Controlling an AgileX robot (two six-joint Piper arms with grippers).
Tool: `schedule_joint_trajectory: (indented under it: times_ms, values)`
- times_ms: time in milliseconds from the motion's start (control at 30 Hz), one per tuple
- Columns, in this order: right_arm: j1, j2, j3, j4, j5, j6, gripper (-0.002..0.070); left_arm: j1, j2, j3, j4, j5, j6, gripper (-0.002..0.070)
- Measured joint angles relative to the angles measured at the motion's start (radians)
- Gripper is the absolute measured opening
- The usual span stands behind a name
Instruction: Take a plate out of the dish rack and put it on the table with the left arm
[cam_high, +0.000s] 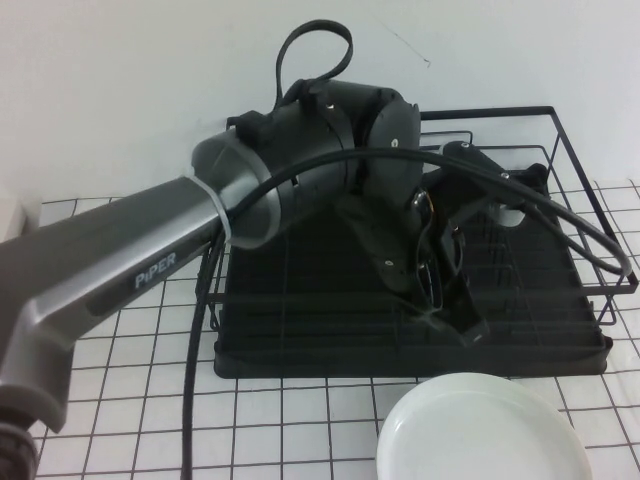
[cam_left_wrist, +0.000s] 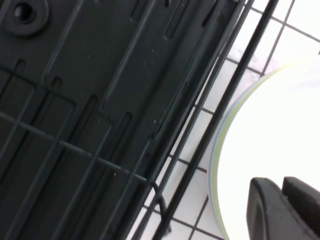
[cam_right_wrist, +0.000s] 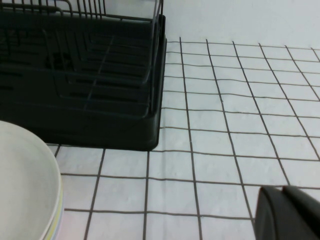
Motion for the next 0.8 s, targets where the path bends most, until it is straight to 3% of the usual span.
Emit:
schedule_joint_trajectory:
  times_ms: [300,800]
  values:
    - [0.000,0.000,0.000,0.000,0.000,0.000,-0.0001,0.000,-0.249,0.171,0.007,-0.124,-0.043,0.0002]
    - [0.000,0.000,0.000,0.000,0.000,0.000,-0.0001,0.000,-1.040,0.947,0.007,-0.587,-0.090,0.0001]
